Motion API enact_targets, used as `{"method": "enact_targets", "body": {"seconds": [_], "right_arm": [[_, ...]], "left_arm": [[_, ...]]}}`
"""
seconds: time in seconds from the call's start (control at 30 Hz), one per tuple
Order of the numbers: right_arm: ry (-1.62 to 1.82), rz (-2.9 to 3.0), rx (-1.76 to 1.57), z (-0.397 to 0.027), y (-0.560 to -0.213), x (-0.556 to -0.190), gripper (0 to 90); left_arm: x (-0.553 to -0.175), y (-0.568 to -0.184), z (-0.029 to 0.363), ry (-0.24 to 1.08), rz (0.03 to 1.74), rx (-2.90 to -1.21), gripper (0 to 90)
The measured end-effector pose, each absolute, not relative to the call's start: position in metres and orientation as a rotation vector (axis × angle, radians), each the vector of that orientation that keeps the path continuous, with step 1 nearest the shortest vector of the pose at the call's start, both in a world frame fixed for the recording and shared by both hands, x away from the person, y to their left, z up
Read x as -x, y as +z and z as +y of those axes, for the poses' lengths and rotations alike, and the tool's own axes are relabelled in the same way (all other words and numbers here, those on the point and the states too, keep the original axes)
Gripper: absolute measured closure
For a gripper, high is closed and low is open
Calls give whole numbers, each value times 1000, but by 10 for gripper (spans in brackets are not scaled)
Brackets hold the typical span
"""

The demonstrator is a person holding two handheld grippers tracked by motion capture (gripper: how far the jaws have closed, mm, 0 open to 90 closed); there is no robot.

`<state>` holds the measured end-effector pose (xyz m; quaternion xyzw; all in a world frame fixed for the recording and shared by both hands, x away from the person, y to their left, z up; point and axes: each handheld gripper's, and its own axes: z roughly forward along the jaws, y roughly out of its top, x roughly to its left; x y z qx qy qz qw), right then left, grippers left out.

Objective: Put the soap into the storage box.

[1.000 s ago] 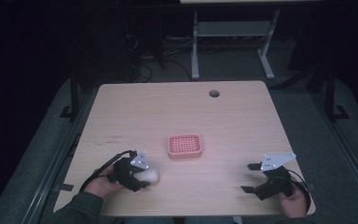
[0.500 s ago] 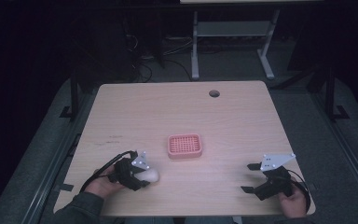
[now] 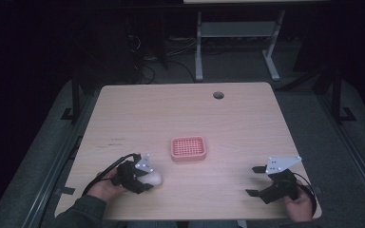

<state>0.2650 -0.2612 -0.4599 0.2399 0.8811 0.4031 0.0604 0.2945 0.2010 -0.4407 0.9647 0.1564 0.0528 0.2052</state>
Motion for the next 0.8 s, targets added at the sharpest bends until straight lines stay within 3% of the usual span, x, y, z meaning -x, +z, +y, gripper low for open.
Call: {"method": "enact_targets", "body": {"seconds": [0.8], "right_arm": [[1228,2652,-737,-262,-458,-262,141]], "left_arm": [[-292,-430,201,185,433,-2700,495]]}}
